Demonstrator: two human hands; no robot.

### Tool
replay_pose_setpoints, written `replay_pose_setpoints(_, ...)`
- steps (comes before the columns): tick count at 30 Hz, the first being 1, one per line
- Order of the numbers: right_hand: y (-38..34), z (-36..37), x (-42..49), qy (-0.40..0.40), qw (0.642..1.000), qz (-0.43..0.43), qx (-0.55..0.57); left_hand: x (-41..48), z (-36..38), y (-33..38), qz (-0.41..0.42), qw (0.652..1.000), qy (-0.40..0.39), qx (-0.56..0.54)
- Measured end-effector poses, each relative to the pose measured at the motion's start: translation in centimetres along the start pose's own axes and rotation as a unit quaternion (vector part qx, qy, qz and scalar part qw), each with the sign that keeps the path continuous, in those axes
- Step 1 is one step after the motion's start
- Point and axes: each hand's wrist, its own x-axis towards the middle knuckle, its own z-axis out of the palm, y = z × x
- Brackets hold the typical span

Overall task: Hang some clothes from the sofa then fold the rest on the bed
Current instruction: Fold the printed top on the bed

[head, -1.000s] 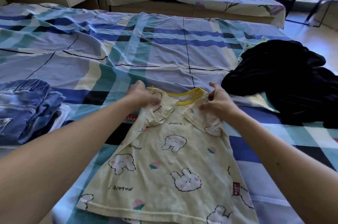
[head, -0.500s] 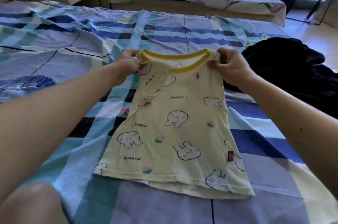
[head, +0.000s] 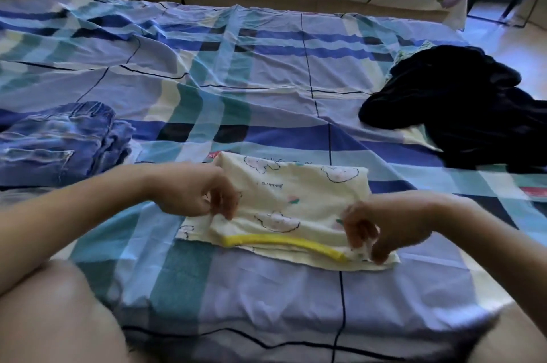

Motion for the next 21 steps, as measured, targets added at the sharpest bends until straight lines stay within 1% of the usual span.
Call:
replay_pose_setpoints(1, -0.2, -0.4, -0.3, -0.011, 1.000, 0.012, 0.005, 0.0, -0.2, 0.3, -0.016, 1.000, 0.009, -0.015)
replay_pose_setpoints(2, -0.2, -1.0, -0.3, 0.013, 1.000, 0.013, 0.022, 0.2, -0.4, 0.3, -0.026, 0.998, 0.045, -0.037)
replay_pose_setpoints(3, -0.2, -1.5, -0.2, 0.073, 0.996, 0.008, 0.045, 0.6, -0.8, 0.5, -0.047, 0.992, 0.104, -0.049)
replay_pose_setpoints(4, 0.0, -1.9, 0.3, 0.158, 0.985, 0.008, 0.070, 1.2, -1.0, 0.1, -0.084, 0.980, 0.176, -0.049)
replay_pose_setpoints(5, 0.1, -2.2, 0.9, 0.247, 0.964, 0.007, 0.093, 1.8, -1.1, -0.1, -0.134, 0.962, 0.234, -0.042)
replay_pose_setpoints(6, 0.1, -2.2, 1.8, 0.326, 0.939, 0.009, 0.110, 2.5, -1.0, -0.6, -0.188, 0.945, 0.263, -0.042)
replay_pose_setpoints(7, 0.3, -2.0, 2.8, 0.372, 0.921, 0.019, 0.116, 3.3, -0.7, -1.1, -0.237, 0.933, 0.262, -0.069)
replay_pose_setpoints(8, 0.6, -1.5, 3.9, 0.380, 0.918, 0.041, 0.110, 4.0, -0.1, -1.6, -0.270, 0.921, 0.248, -0.135)
replay_pose_setpoints(9, 1.0, -1.0, 4.7, 0.359, 0.926, 0.065, 0.097, 4.7, 0.6, -1.9, -0.280, 0.906, 0.237, -0.210)
replay_pose_setpoints(11, 1.9, -0.2, 5.5, 0.315, 0.940, 0.103, 0.083, 5.8, 1.6, -2.2, -0.268, 0.878, 0.245, -0.311)
replay_pose_setpoints(13, 2.8, 0.0, 5.6, 0.325, 0.932, 0.106, 0.123, 5.9, 1.7, -2.0, -0.257, 0.855, 0.260, -0.367)
replay_pose_setpoints(15, 3.6, 0.0, 5.3, 0.343, 0.910, 0.104, 0.208, 5.4, 1.3, -1.9, -0.266, 0.843, 0.263, -0.385)
replay_pose_setpoints(16, 3.8, -0.1, 5.0, 0.337, 0.903, 0.108, 0.246, 5.1, 1.2, -2.0, -0.279, 0.850, 0.259, -0.365)
replay_pose_setpoints(17, 4.0, -0.1, 4.8, 0.326, 0.898, 0.116, 0.271, 4.8, 1.2, -2.0, -0.298, 0.872, 0.255, -0.295)
replay_pose_setpoints(18, 4.0, 0.0, 4.6, 0.317, 0.895, 0.124, 0.288, 4.6, 1.4, -2.0, -0.314, 0.893, 0.265, -0.181)
replay_pose_setpoints(19, 3.9, 0.0, 4.4, 0.313, 0.890, 0.131, 0.304, 4.6, 1.8, -1.9, -0.303, 0.902, 0.300, -0.065)
replay_pose_setpoints(20, 3.7, 0.0, 4.1, 0.311, 0.884, 0.133, 0.322, 4.9, 2.4, -1.6, -0.243, 0.902, 0.356, 0.023)
replay_pose_setpoints(21, 3.4, -0.1, 3.9, 0.308, 0.880, 0.132, 0.338, 5.1, 3.0, -0.9, -0.151, 0.900, 0.404, 0.067)
